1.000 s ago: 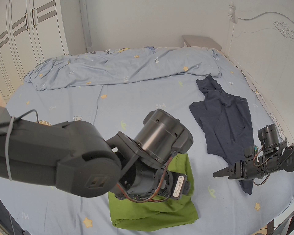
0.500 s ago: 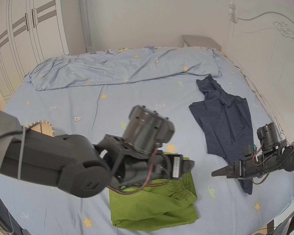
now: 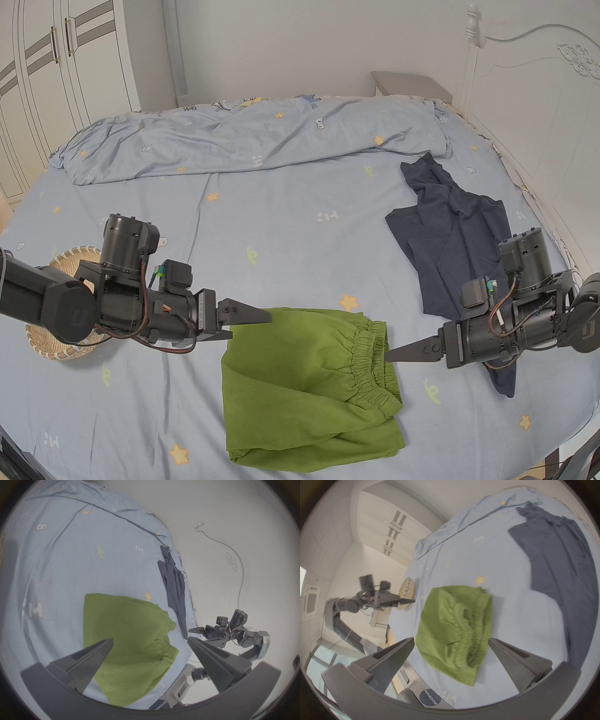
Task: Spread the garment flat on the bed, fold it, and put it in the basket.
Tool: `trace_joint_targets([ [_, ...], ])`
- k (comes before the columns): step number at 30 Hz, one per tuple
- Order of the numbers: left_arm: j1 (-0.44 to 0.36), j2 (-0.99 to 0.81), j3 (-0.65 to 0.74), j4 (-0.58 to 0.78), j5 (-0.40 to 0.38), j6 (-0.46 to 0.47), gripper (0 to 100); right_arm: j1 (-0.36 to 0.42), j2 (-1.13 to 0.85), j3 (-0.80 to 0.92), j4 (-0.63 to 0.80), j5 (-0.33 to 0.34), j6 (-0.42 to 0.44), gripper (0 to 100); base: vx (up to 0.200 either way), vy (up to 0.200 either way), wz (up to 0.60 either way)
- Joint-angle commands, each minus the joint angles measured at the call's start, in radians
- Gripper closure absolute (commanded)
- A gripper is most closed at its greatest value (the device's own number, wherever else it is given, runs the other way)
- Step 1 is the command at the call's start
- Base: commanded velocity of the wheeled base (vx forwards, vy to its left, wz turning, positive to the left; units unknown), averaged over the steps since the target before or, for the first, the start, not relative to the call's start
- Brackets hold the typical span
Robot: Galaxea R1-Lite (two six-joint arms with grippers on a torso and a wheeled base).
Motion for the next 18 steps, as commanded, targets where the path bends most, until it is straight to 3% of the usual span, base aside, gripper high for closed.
trace_joint_targets([
  [1, 0.146, 0.09, 0.101, -0.061, -0.018, 0.108, 0, 0.194, 0.12, -0.051, -0.085, 0.007, -0.004, 0, 0.0, 0.0, 0.0],
  [8, 0.154, 0.139, 0.101, -0.07, -0.026, 0.113, 0, 0.263, 0.267, -0.051, -0.168, 0.007, -0.003, 0, 0.0, 0.0, 0.0],
  [14, 0.146, 0.182, 0.095, -0.073, -0.027, 0.114, 0, 0.254, 0.323, -0.019, -0.163, 0.008, 0.001, 0, 0.0, 0.0, 0.0],
  [18, 0.133, 0.198, 0.097, -0.08, -0.082, 0.106, 0, 0.229, 0.319, 0.047, -0.154, 0.008, 0.002, 0, 0.0, 0.0, 0.0],
])
